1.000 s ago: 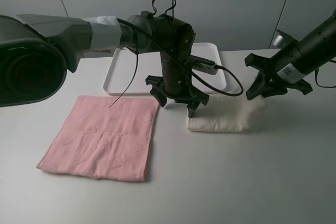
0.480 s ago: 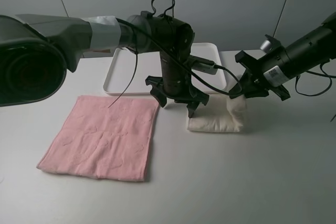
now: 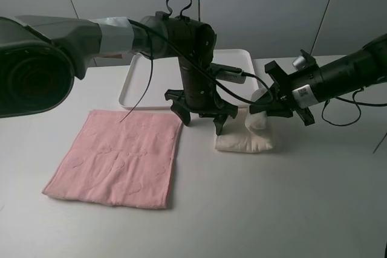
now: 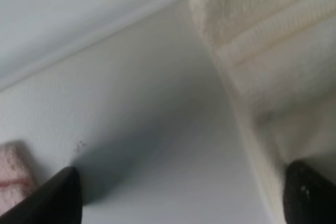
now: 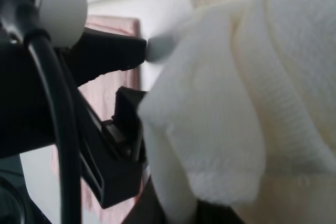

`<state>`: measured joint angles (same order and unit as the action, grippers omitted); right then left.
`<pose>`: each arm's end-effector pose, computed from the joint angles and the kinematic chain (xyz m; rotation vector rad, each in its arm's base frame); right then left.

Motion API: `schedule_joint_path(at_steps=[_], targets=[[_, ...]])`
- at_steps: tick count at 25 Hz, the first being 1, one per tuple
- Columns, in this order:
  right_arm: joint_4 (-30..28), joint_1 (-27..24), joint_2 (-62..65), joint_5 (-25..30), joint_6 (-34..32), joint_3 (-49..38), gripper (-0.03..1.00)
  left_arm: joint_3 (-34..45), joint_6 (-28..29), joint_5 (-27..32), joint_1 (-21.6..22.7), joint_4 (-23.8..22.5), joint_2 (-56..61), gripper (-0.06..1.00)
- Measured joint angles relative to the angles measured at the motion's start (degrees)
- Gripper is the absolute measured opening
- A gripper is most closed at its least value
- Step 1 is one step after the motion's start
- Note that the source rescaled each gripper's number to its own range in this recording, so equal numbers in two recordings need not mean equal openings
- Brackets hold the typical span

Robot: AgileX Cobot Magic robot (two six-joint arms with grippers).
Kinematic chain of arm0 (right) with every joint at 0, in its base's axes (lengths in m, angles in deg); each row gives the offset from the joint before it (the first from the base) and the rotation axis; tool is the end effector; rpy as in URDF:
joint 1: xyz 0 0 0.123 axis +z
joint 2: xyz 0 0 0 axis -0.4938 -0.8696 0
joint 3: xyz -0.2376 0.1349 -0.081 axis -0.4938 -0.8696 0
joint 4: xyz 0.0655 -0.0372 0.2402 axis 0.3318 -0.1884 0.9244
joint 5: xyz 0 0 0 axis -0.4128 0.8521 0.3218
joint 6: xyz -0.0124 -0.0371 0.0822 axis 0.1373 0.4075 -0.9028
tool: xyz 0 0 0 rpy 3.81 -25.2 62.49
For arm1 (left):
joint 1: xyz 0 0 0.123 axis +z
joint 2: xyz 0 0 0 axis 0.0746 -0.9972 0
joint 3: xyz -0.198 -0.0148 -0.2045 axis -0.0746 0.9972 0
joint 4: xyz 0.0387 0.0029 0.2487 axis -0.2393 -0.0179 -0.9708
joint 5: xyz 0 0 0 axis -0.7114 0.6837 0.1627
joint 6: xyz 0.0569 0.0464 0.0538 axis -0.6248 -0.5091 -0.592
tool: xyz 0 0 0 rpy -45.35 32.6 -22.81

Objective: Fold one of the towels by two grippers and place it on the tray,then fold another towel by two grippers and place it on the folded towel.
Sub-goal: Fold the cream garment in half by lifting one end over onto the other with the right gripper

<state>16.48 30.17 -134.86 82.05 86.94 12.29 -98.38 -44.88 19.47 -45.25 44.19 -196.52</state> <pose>0.3123 0.0722 0.1238 0.2566 2.7314 1.2998 0.3747 -0.3282 0.0984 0.6767 2.9878 -0.1032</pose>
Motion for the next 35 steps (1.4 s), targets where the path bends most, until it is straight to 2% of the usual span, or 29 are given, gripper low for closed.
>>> schedule_joint_path(at_steps=[5,14,24,27,33,35], targets=[[2.85,0.0,-0.04,-0.12,2.71,-0.47,0.05,0.0,0.0,0.14,0.15,0.34,-0.02,0.99],[3.65,1.29,-1.37,-1.61,3.43,-0.47,0.05,0.0,0.0,0.14,0.22,0.34,-0.02,0.99],[9.03,2.92,-4.16,-1.75,6.76,-0.47,0.05,0.0,-0.9,0.25,0.29,0.46,-0.02,0.99],[9.25,2.92,-4.16,-1.75,6.89,-0.47,0.05,0.0,-2.84,0.25,0.68,2.06,-0.12,0.99],[9.38,2.92,-4.16,-1.64,7.02,-0.47,0.05,-0.58,-6.43,1.18,3.81,9.92,-0.01,0.99],[9.38,2.96,-4.16,-1.64,7.02,-0.47,0.05,-1.86,-7.13,2.23,4.6,10.79,-0.24,0.99]])
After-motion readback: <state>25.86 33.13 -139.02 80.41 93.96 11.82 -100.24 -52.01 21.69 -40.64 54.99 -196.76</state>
